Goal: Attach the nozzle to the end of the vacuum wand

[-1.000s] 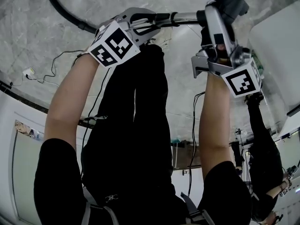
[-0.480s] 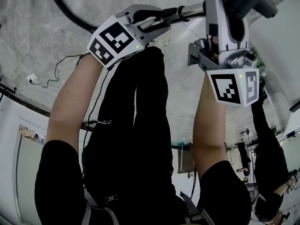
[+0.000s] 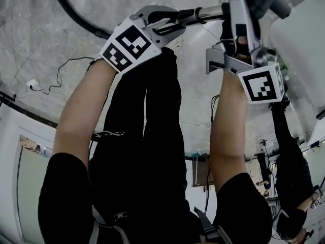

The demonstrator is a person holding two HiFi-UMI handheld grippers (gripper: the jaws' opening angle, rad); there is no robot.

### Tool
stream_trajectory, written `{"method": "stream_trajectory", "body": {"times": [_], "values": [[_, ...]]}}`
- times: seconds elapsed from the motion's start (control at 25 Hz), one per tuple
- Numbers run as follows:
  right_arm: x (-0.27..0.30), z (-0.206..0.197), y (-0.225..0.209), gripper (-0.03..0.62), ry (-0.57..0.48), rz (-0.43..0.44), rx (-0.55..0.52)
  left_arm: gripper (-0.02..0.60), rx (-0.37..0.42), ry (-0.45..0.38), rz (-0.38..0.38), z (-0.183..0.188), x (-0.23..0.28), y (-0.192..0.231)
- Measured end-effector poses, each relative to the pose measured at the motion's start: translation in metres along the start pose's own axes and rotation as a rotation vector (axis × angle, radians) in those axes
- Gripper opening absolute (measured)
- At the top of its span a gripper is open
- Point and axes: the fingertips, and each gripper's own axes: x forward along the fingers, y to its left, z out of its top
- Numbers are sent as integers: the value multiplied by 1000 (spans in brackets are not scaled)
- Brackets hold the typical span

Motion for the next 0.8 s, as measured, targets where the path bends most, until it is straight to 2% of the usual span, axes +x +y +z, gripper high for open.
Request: {"method": "stream_trajectory", "body": {"times": [0.08, 0.12, 0.24, 0.32, 0.44, 0.56, 0.8], "values": [[-4, 5, 8, 184, -6, 14, -75, 167, 1, -6, -3, 4, -1, -4], [-4, 6, 12, 184, -8, 31, -75, 166, 4, -12, -5, 5, -2, -5], [-10, 15, 7, 184, -23, 48, 32, 167, 14, -21, 0, 15, -1, -12], [-18, 22, 7, 184, -19, 49, -3, 167, 18, -23, 3, 22, 3, -19], [-12, 11, 10, 184, 14, 26, -48, 167, 14, -21, 14, 12, 0, -12], [-15, 7, 6, 183, 24, 24, -29, 167, 19, -12, 27, 11, 3, -15], [-39, 18, 4, 181, 41, 0, -28, 167, 103, 2, 30, 20, 13, -37]]}}
